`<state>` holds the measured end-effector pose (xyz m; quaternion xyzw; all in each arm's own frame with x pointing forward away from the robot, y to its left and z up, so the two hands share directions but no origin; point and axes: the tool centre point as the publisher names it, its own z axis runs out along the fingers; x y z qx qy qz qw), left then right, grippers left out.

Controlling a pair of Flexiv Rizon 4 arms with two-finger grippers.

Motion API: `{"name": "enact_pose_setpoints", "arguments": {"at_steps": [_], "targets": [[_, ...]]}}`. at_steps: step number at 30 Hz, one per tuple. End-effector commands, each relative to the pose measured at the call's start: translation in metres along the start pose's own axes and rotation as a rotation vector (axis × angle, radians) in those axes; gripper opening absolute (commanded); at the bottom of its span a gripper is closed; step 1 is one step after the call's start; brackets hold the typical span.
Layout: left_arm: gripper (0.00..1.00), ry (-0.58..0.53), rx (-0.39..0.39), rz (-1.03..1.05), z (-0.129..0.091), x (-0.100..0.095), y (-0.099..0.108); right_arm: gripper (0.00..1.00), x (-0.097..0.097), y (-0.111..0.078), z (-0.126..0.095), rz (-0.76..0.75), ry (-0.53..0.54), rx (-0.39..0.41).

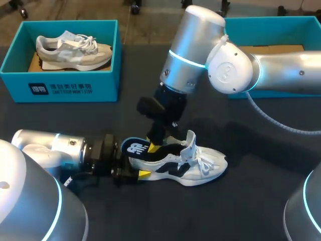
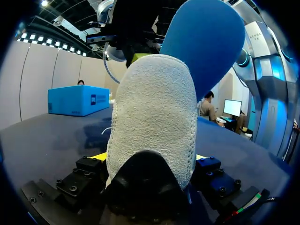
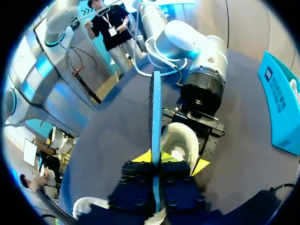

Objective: Take the shoe out of the shoebox, open the shoe tongue, remove and reinsert the insole, then place the shoe into the shoebox

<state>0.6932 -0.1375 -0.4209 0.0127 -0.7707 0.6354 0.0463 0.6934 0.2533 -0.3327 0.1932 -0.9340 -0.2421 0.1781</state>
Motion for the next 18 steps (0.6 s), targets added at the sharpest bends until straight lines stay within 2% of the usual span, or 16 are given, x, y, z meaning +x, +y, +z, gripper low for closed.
{"name": "enact_pose_setpoints", "arguments": {"at_steps": [1, 6, 10, 12, 15, 18], "targets": [[0.00, -0.002, 0.001, 0.000, 0.003, -0.003, 0.005, 0.40, -0.004, 0.006, 0.004, 0.003, 0.016, 0.019], [0.00, -0.002, 0.001, 0.000, 0.003, -0.003, 0.005, 0.38, 0.003, 0.006, 0.005, 0.015, 0.012, -0.004], [0.00, -0.002, 0.001, 0.000, 0.003, -0.003, 0.005, 0.38, 0.005, 0.004, 0.007, 0.028, 0.008, -0.061], [0.00, -0.002, 0.001, 0.000, 0.003, -0.003, 0.005, 0.45, 0.006, 0.004, 0.008, 0.044, 0.018, -0.085], [0.00, -0.002, 0.001, 0.000, 0.003, -0.003, 0.005, 0.43, 0.007, 0.003, 0.008, 0.062, 0.020, -0.116], [0.00, -0.002, 0.001, 0.000, 0.003, -0.003, 0.005, 0.35, 0.008, 0.002, 0.009, 0.068, 0.013, -0.141]]}}
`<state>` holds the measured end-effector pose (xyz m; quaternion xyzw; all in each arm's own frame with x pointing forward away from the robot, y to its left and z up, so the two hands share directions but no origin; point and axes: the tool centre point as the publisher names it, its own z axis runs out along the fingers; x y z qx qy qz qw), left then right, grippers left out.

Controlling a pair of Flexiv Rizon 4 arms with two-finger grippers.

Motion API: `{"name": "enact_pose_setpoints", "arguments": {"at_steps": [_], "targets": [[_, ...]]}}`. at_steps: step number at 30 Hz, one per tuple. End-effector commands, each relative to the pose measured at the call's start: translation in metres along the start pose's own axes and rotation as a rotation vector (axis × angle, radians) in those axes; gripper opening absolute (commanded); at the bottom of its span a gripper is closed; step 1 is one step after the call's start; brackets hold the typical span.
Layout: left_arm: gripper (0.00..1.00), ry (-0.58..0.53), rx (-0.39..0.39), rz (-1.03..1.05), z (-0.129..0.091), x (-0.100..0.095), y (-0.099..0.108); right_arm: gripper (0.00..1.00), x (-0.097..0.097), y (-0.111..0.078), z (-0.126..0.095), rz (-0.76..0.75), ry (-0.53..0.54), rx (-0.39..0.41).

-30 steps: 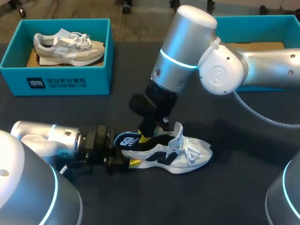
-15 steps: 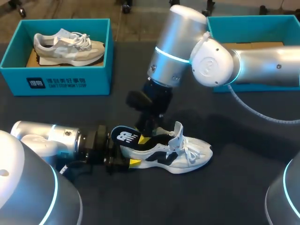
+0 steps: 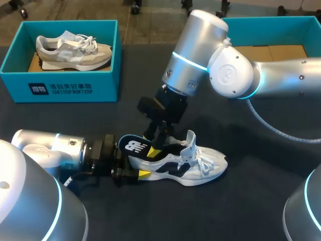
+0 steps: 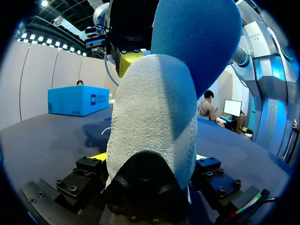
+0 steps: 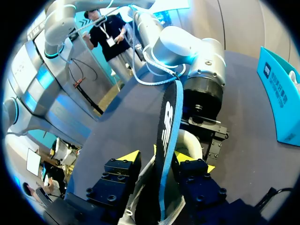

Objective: Take the shoe out of the shoebox, open the shoe tongue, remove and reinsert the insole, then place the shoe into the shoebox

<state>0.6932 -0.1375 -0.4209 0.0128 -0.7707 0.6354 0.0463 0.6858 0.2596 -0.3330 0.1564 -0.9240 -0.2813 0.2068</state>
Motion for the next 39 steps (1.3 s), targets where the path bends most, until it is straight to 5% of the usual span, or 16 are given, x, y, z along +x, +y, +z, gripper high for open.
{"name": "enact_pose_setpoints", "arguments": {"at_steps": [1, 19, 32, 34, 36, 39], "targets": [[0.00, -0.002, 0.001, 0.000, 0.003, -0.003, 0.005, 0.33, 0.004, -0.006, 0.004, 0.005, -0.010, -0.045], [0.00, -0.002, 0.001, 0.000, 0.003, -0.003, 0.005, 0.23, 0.000, -0.012, 0.008, 0.022, -0.009, -0.129], [0.00, -0.002, 0.001, 0.000, 0.003, -0.003, 0.005, 0.29, -0.009, -0.005, 0.003, -0.011, 0.013, -0.163], [0.00, -0.002, 0.001, 0.000, 0.003, -0.003, 0.005, 0.24, -0.012, -0.003, 0.003, -0.014, 0.020, -0.168], [0.00, -0.002, 0.001, 0.000, 0.003, -0.003, 0.005, 0.00, -0.014, -0.001, 0.004, -0.010, 0.026, -0.168], [0.00, -0.002, 0.001, 0.000, 0.003, -0.003, 0.005, 0.00, -0.015, 0.000, 0.007, -0.002, 0.032, -0.171]]}}
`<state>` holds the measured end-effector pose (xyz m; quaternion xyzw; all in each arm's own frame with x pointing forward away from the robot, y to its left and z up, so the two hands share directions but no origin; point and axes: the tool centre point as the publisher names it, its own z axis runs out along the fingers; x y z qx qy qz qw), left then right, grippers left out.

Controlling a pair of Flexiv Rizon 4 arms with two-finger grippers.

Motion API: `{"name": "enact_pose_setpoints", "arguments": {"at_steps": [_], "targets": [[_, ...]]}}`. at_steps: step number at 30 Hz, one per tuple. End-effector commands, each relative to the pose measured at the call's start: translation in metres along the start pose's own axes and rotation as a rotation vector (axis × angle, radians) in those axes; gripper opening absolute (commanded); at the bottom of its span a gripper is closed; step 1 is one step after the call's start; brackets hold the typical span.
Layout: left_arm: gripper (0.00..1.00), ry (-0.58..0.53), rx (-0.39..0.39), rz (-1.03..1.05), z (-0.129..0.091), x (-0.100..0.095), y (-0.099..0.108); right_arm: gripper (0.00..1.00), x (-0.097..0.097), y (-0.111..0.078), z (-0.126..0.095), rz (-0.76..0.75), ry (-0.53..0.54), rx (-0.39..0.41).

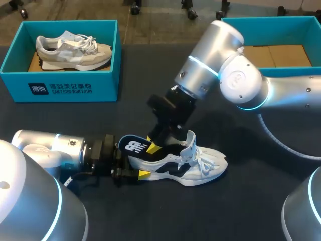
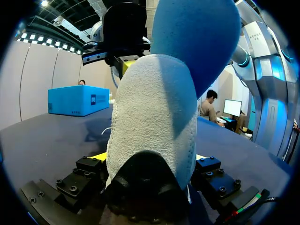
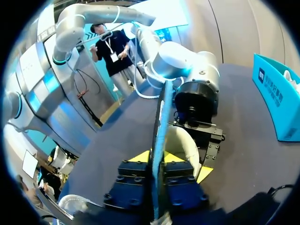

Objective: Take the shoe out of the shoebox, open the shoe tongue, remove and reinsert the insole, then place the shoe into the shoebox

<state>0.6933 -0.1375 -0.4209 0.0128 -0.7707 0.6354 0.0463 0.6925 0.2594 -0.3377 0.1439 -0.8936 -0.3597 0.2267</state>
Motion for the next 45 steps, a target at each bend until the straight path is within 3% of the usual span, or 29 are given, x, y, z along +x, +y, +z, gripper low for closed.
{"name": "enact_pose_setpoints", "arguments": {"at_steps": [1, 7, 11, 13, 26, 29, 34, 36, 38, 45], "targets": [[0.00, -0.002, 0.001, 0.000, 0.003, -0.003, 0.005, 0.00, -0.008, 0.002, 0.008, 0.004, 0.014, -0.003], [0.00, -0.002, 0.001, 0.000, 0.003, -0.003, 0.005, 0.00, -0.002, 0.007, 0.009, -0.002, 0.007, -0.001], [0.00, -0.002, 0.001, 0.000, 0.003, -0.003, 0.005, 0.00, 0.005, 0.026, -0.005, -0.077, -0.013, 0.012], [0.00, -0.002, 0.001, 0.000, 0.003, -0.003, 0.005, 0.00, 0.009, 0.039, -0.015, -0.136, -0.080, 0.025], [0.00, -0.002, 0.001, 0.000, 0.003, -0.003, 0.005, 0.00, 0.009, 0.039, -0.015, -0.136, -0.080, 0.025], [0.00, -0.002, 0.001, 0.000, 0.003, -0.003, 0.005, 0.00, -0.009, 0.059, -0.006, -0.189, -0.055, -0.004], [0.00, -0.002, 0.001, 0.000, 0.003, -0.003, 0.005, 0.00, -0.021, 0.097, -0.023, -0.250, -0.063, -0.020], [0.00, -0.002, 0.001, 0.000, 0.003, -0.003, 0.005, 0.00, -0.022, 0.106, -0.033, -0.266, -0.074, -0.123], [0.00, -0.002, 0.001, 0.000, 0.003, -0.003, 0.005, 0.00, -0.015, 0.113, -0.054, -0.307, -0.098, -0.351], [0.00, -0.002, 0.001, 0.000, 0.003, -0.003, 0.005, 0.00, -0.015, 0.113, -0.054, -0.307, -0.098, -0.351]]}}
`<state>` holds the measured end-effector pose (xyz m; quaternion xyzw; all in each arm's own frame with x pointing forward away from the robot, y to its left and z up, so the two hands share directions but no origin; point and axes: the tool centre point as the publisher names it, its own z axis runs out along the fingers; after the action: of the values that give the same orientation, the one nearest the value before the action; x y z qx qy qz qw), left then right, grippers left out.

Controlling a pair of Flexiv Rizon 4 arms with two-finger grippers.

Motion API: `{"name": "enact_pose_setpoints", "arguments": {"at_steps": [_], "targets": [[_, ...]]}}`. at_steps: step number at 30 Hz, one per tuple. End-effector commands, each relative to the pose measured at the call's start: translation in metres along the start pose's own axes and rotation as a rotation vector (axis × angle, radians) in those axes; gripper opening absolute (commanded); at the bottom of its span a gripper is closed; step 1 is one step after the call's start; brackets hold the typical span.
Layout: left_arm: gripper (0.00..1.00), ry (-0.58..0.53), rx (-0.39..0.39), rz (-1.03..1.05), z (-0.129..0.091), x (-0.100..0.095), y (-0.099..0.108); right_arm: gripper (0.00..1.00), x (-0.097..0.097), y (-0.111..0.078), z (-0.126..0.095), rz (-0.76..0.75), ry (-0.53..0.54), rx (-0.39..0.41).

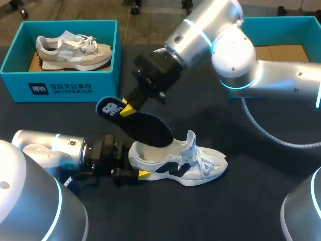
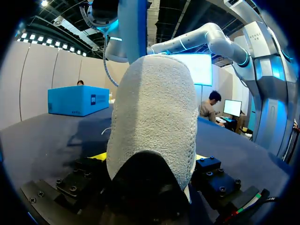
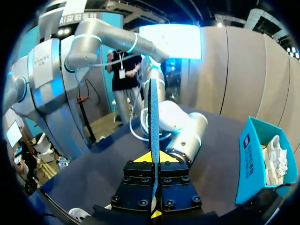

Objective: Take the shoe out of the shoebox, open the shoe tongue, remove and reinsert the insole, then place the shoe into the shoebox

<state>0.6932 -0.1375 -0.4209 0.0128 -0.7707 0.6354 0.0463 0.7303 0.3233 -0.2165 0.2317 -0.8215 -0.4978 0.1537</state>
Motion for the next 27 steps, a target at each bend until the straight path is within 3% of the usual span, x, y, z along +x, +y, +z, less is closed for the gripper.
{"name": "enact_pose_setpoints", "arguments": {"at_steps": [1, 6, 9, 13, 17, 20, 22, 27], "targets": [[0.00, -0.002, 0.001, 0.000, 0.003, -0.003, 0.005, 0.00, 0.012, -0.012, 0.002, -0.012, -0.038, -0.107], [0.00, -0.002, 0.001, 0.000, 0.003, -0.003, 0.005, 0.00, 0.012, -0.012, 0.002, -0.012, -0.038, -0.107], [0.00, -0.002, 0.001, 0.000, 0.003, -0.003, 0.005, 0.00, 0.009, -0.019, 0.006, 0.016, -0.074, -0.181], [0.00, -0.002, 0.001, 0.000, 0.003, -0.003, 0.005, 0.00, 0.022, 0.004, -0.015, 0.118, -0.128, -0.121], [0.00, -0.002, 0.001, 0.000, 0.003, -0.003, 0.005, 0.00, 0.034, 0.018, -0.036, 0.204, -0.151, -0.115], [0.00, -0.002, 0.001, 0.000, 0.003, -0.003, 0.005, 0.00, 0.045, 0.030, -0.047, 0.213, -0.169, -0.141], [0.00, -0.002, 0.001, 0.000, 0.003, -0.003, 0.005, 0.00, 0.054, 0.035, -0.056, 0.257, -0.201, -0.244], [0.00, -0.002, 0.001, 0.000, 0.003, -0.003, 0.005, 0.00, 0.061, 0.038, -0.060, 0.268, -0.219, -0.230]]}}
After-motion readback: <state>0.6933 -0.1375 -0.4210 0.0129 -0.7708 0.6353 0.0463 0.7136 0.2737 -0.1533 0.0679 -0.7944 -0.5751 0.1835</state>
